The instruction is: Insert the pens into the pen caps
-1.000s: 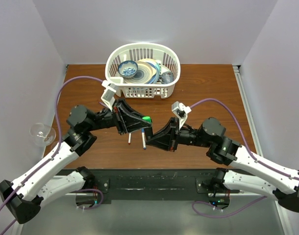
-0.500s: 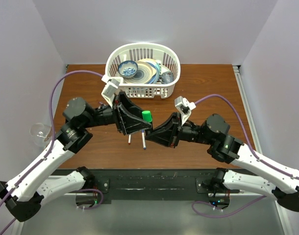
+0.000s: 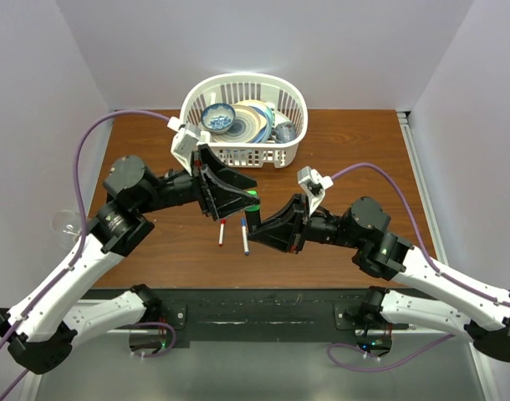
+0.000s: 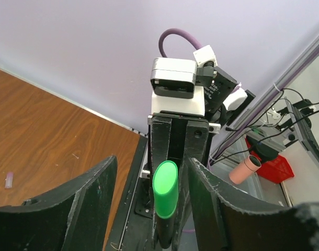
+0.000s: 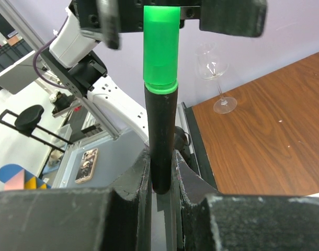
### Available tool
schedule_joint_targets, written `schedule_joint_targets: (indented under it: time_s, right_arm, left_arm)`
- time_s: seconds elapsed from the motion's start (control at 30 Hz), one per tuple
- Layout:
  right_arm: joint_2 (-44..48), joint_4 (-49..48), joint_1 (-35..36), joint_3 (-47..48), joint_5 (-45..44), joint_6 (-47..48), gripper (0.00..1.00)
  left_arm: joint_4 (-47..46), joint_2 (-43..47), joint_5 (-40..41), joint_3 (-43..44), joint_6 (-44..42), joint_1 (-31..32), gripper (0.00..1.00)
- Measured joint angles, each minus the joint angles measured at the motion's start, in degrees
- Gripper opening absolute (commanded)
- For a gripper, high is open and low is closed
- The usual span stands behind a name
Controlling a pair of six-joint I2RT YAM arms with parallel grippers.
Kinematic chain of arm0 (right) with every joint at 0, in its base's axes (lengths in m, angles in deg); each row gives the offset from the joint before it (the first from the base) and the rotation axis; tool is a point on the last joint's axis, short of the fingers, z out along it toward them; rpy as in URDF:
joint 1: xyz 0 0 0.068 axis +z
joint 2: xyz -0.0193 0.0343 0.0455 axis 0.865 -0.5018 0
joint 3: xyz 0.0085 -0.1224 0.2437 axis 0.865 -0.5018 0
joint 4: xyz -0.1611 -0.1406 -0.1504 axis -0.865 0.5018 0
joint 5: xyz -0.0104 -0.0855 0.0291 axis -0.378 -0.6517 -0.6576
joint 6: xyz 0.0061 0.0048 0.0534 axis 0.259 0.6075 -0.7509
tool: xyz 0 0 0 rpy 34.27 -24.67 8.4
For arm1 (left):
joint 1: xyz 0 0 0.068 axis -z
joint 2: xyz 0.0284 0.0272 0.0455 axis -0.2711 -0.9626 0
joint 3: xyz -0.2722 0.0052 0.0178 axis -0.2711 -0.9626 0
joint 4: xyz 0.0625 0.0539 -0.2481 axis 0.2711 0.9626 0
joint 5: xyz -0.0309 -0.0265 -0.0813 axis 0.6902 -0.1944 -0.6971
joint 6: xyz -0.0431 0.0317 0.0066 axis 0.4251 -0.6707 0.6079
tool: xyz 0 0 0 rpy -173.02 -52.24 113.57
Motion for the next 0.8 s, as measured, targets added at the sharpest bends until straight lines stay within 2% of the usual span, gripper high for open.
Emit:
schedule_joint_targets:
  time_s: [0.03,0.1,0.13,0.17,0.2,0.23,0.43,0.57,0.8]
  right_arm:
    - [0.0,0.0,0.0,0.0,0.0,-0.1,0.0]
    - [0.0,-0.1,0.0,0.0,0.1,-0.1,0.0]
    - [0.0,-0.1,0.0,0.0,0.1,-0.1,0.0]
    - [0.0,-0.1,0.0,0.0,0.1,-0.1,0.0]
    - [-0.1,0.1,0.0,0.0,-0.1,-0.2,0.0]
    - [-0.2,0.3,-0.1,0.0,-0.3,-0.2,0.0]
    - [-0.5,1.9,-0.2,0.5,-0.5,0.4,0.0]
    - [-2.6,11.0,0.2,4.6,-0.5,3.3,0.0]
    - [-8.3,23.1,0.5,17.0,-0.6,9.5,0.0]
  left_arm:
    - [0.0,-0.2,0.0,0.0,0.0,0.0,0.55]
    - [0.0,-0.5,0.0,0.0,0.0,0.0,0.46]
    - [0.0,-0.7,0.0,0.0,0.0,0.0,0.37]
    - [-0.2,-0.8,-0.3,0.0,0.2,0.0,0.14]
    - [-0.7,-0.9,-0.9,0.0,0.3,0.0,0.03]
    - [-1.3,-1.0,-1.6,0.0,0.8,0.0,0.0]
    - [-10.9,-1.4,-6.2,-4.9,5.7,-0.5,0.0]
    - [-15.5,1.4,-6.0,-11.3,9.2,-1.2,0.0]
    - [-17.3,4.1,-3.3,-11.9,8.8,-1.8,0.0]
